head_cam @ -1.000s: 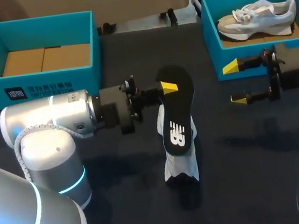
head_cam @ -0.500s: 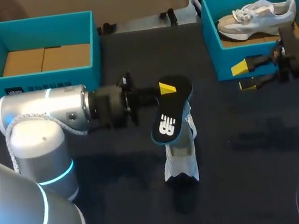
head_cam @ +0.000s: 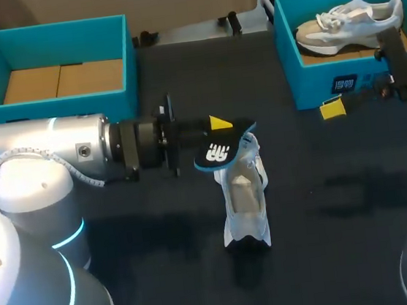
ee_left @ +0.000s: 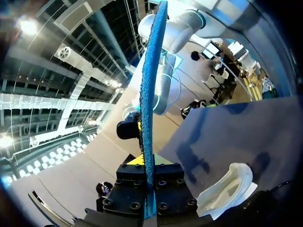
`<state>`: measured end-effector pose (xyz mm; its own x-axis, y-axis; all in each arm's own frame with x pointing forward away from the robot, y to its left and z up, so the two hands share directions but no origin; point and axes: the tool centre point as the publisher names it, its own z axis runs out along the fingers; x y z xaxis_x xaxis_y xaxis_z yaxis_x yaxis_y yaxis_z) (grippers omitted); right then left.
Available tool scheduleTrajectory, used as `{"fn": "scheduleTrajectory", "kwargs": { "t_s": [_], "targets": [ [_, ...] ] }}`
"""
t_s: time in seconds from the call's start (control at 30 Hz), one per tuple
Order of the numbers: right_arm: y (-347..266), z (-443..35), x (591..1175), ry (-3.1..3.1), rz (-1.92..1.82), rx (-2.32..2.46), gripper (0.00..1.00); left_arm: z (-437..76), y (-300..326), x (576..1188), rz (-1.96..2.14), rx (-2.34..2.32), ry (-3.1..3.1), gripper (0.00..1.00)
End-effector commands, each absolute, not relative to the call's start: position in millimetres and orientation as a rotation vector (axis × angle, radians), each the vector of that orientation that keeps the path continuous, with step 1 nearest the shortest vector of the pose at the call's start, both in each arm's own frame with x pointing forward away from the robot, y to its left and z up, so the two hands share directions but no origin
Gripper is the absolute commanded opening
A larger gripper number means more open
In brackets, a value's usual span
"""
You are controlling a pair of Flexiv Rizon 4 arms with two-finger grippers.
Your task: Take the shoe out of the shoebox, open the shoe tongue, remove and reinsert the insole, then place the shoe into the shoebox
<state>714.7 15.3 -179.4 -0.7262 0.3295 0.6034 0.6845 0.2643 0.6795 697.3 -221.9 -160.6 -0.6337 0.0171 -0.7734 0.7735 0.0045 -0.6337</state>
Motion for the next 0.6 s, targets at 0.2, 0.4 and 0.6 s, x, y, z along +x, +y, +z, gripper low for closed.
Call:
{"fn": "scheduleTrajectory", "kwargs": {
  "t_s": [0.2,0.4,0.6],
  "targets": [
    [9.8,-192.8,720.4,-2.544,-1.558,-0.684,1.00,-150.7,-210.0,675.4,-1.764,0.744,1.763,0.00],
    [11.5,-200.1,717.0,-2.756,-1.569,-0.447,1.00,-149.3,-206.4,671.8,-1.814,0.683,1.767,0.00],
    [11.3,-209.1,714.4,-2.849,-1.553,-0.345,1.00,-149.0,-205.9,672.0,-1.816,0.675,1.762,0.00]
  ]
}}
